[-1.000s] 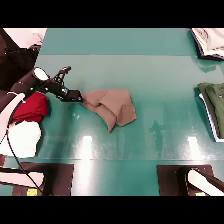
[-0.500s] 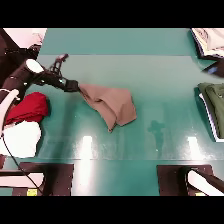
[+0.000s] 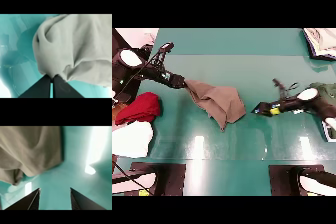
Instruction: Fold the shirts.
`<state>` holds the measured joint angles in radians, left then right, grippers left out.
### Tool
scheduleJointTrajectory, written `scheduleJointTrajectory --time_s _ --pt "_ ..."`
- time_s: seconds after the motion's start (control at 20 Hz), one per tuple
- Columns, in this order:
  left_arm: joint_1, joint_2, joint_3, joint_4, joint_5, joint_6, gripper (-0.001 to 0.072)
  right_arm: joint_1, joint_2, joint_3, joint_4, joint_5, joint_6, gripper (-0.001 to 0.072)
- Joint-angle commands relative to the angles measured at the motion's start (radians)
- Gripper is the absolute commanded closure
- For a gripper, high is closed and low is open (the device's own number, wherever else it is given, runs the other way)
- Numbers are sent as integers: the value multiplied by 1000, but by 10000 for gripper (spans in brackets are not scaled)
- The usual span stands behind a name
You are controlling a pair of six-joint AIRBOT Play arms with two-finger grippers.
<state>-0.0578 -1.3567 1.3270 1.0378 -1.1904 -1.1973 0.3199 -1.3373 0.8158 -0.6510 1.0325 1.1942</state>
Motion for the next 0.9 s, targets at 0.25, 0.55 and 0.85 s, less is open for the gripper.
scheduleJointTrajectory --time_s 0.25,0.55,0.85 --pt "-1 5 2 2 -51 1 679 163 -234 126 220 -116 -78 295" --pt "0 58 34 34 -46 0 680 118 -134 223 80 -127 -77 694" --pt "0 270 328 16 -127 1 679 -81 221 454 -175 -20 99 694"
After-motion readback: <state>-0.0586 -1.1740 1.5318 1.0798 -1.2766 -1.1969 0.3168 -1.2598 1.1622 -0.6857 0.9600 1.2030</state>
